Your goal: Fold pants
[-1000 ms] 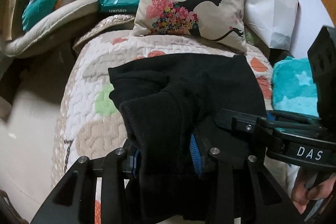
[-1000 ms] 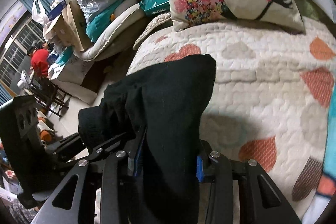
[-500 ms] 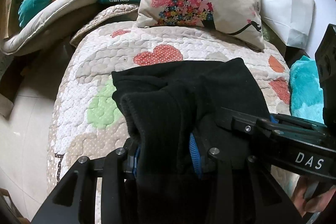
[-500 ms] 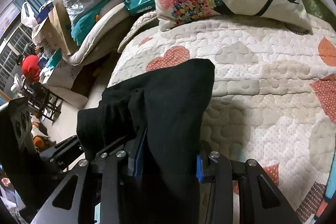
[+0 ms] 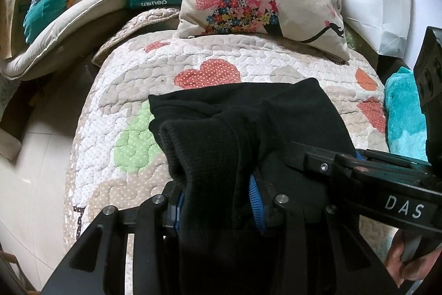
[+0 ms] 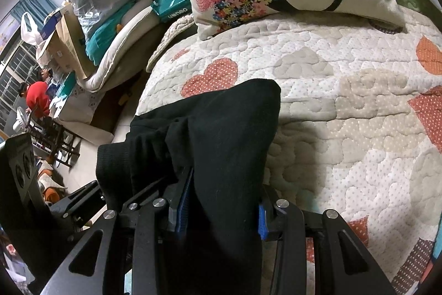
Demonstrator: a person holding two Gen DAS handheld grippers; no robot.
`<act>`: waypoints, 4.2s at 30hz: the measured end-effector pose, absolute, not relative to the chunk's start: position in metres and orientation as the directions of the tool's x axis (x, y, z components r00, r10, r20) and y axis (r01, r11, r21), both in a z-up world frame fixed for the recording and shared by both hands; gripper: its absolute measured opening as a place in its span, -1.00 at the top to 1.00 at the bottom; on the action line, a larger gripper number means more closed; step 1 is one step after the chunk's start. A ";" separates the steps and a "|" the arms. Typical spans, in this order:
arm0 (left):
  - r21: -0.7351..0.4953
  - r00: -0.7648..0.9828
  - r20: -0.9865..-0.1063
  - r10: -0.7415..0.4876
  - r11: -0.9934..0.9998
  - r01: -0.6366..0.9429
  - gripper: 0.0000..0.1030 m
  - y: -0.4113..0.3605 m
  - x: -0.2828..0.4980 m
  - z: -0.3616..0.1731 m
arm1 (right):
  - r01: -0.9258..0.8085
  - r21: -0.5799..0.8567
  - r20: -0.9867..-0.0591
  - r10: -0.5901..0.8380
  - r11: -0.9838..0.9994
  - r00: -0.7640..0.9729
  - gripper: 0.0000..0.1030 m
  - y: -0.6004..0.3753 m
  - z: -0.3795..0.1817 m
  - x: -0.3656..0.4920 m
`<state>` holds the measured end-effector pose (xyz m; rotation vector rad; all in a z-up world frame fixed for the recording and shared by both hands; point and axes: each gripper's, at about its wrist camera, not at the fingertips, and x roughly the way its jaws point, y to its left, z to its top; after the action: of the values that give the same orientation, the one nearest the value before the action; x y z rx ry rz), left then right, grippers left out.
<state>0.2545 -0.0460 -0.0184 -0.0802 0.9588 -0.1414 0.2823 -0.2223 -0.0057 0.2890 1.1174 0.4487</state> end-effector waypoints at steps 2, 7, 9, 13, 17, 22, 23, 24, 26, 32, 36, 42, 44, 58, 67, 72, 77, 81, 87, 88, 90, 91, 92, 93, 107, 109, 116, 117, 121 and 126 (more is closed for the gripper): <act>-0.129 0.570 -0.807 -0.154 0.988 0.083 0.28 -0.046 0.253 -0.018 | -0.201 0.440 -0.794 0.484 0.875 0.368 0.19 -0.222 -0.004 0.282; -0.120 0.583 -0.800 -0.145 0.989 0.080 0.28 -0.047 0.248 -0.014 | -0.199 0.448 -0.785 0.490 0.872 0.379 0.19 -0.223 0.001 0.278; -0.116 0.588 -0.796 -0.141 0.990 0.080 0.28 -0.048 0.247 -0.013 | -0.198 0.451 -0.781 0.492 0.870 0.384 0.18 -0.224 0.002 0.277; -0.111 0.593 -0.794 -0.136 0.991 0.078 0.28 -0.047 0.245 -0.010 | -0.200 0.452 -0.777 0.493 0.870 0.392 0.18 -0.222 0.005 0.276; -0.091 0.614 -0.781 -0.119 0.993 0.076 0.28 -0.049 0.241 -0.004 | -0.200 0.462 -0.766 0.502 0.864 0.400 0.19 -0.222 0.009 0.274; -0.043 0.676 -0.732 -0.083 0.996 0.077 0.28 -0.050 0.228 0.017 | -0.196 0.500 -0.733 0.533 0.843 0.423 0.19 -0.225 0.023 0.267; -0.032 0.694 -0.716 -0.077 0.997 0.077 0.28 -0.049 0.224 0.023 | -0.198 0.510 -0.722 0.541 0.837 0.430 0.19 -0.226 0.028 0.265; -0.024 0.710 -0.700 -0.072 0.997 0.077 0.28 -0.049 0.220 0.029 | -0.205 0.520 -0.707 0.552 0.829 0.442 0.18 -0.226 0.036 0.261; -0.012 0.739 -0.671 -0.064 0.997 0.076 0.28 -0.048 0.212 0.041 | -0.223 0.525 -0.686 0.564 0.821 0.460 0.19 -0.225 0.048 0.255; 0.027 0.798 -0.601 -0.045 0.997 0.076 0.28 -0.049 0.193 0.065 | -0.275 0.540 -0.623 0.597 0.796 0.505 0.19 -0.224 0.079 0.237; 0.039 0.810 -0.585 -0.044 0.996 0.082 0.28 -0.051 0.186 0.073 | -0.276 0.561 -0.599 0.613 0.780 0.516 0.18 -0.229 0.086 0.231; 0.043 0.806 -0.591 -0.042 0.996 0.083 0.28 -0.054 0.185 0.073 | -0.270 0.572 -0.592 0.618 0.774 0.517 0.18 -0.231 0.085 0.230; 0.036 0.801 -0.597 -0.045 0.996 0.083 0.28 -0.053 0.185 0.072 | -0.268 0.571 -0.595 0.617 0.776 0.516 0.18 -0.231 0.085 0.230; 0.031 0.769 -0.638 -0.046 0.996 0.086 0.28 -0.053 0.191 0.060 | -0.246 0.573 -0.620 0.610 0.781 0.493 0.18 -0.229 0.076 0.232; 0.023 0.705 -0.708 -0.037 0.997 0.075 0.28 -0.051 0.210 0.030 | -0.220 0.558 -0.661 0.589 0.800 0.466 0.18 -0.223 0.056 0.242; -0.081 0.634 -0.767 -0.098 0.995 0.055 0.27 -0.037 0.239 0.002 | -0.207 0.484 -0.721 0.522 0.850 0.456 0.19 -0.210 0.025 0.260; -0.205 0.574 -0.799 -0.180 0.979 0.021 0.18 -0.016 0.262 -0.014 | -0.202 0.443 -0.742 0.483 0.874 0.464 0.12 -0.211 0.013 0.270; -0.357 0.506 -0.816 -0.280 0.932 -0.060 -0.18 0.013 0.280 -0.036 | -0.113 0.475 -0.753 0.469 0.873 0.461 -0.24 -0.230 -0.002 0.277; -0.599 0.452 -0.748 -0.485 0.788 -0.146 -0.28 0.042 0.287 -0.058 | -0.079 0.496 -0.759 0.476 0.865 0.444 -0.24 -0.241 -0.007 0.277; -0.640 0.447 -0.726 -0.522 0.752 -0.160 -0.29 0.047 0.287 -0.062 | -0.091 0.479 -0.767 0.467 0.873 0.441 -0.24 -0.238 -0.006 0.275; -0.700 0.438 -0.688 -0.579 0.689 -0.188 -0.29 0.056 0.288 -0.068 | -0.116 0.438 -0.782 0.442 0.891 0.439 -0.24 -0.233 -0.006 0.269; -0.728 0.432 -0.666 -0.608 0.655 -0.202 -0.29 0.061 0.288 -0.072 | -0.127 0.418 -0.788 0.429 0.900 0.441 -0.25 -0.230 -0.006 0.265; -0.754 0.431 -0.644 -0.633 0.620 -0.217 -0.29 0.067 0.288 -0.075 | -0.130 0.403 -0.793 0.416 0.906 0.444 -0.28 -0.229 -0.007 0.263; -0.769 0.428 -0.630 -0.648 0.598 -0.226 -0.29 0.069 0.288 -0.077 | -0.130 0.390 -0.797 0.405 0.912 0.449 -0.30 -0.228 -0.007 0.260; -0.834 0.442 -0.551 -0.708 0.445 -0.326 -0.29 0.109 0.286 -0.084 | -0.096 0.365 -0.776 0.360 0.926 0.517 -0.48 -0.248 0.018 0.214; -0.833 0.466 -0.552 -0.691 0.433 -0.345 -0.29 0.122 0.279 -0.082 | -0.094 0.348 -0.771 0.342 0.933 0.537 -0.48 -0.251 0.027 0.201; -0.631 0.566 -0.729 -0.385 0.698 -0.338 -0.29 0.131 0.237 -0.028 | -0.066 0.393 -0.762 0.365 0.917 0.535 -0.50 -0.251 0.036 0.150; -0.579 0.592 -0.740 -0.319 0.750 -0.320 -0.29 0.127 0.226 -0.014 | -0.069 0.394 -0.764 0.368 0.917 0.530 -0.50 -0.250 0.035 0.146; -0.312 0.721 -0.693 -0.023 0.911 -0.271 -0.30 0.093 0.160 0.041 | -0.098 0.366 -0.769 0.360 0.926 0.528 -0.50 -0.242 0.039 0.119; -0.125 0.810 -0.541 0.228 0.930 -0.345 -0.73 0.064 0.054 0.072 | -0.103 0.329 -0.768 0.330 0.939 0.549 -0.52 -0.239 0.046 0.088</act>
<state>0.0544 0.0639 0.0724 -0.2224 0.5471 0.3088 0.0879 -0.2392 0.0462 0.2586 0.9586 0.2595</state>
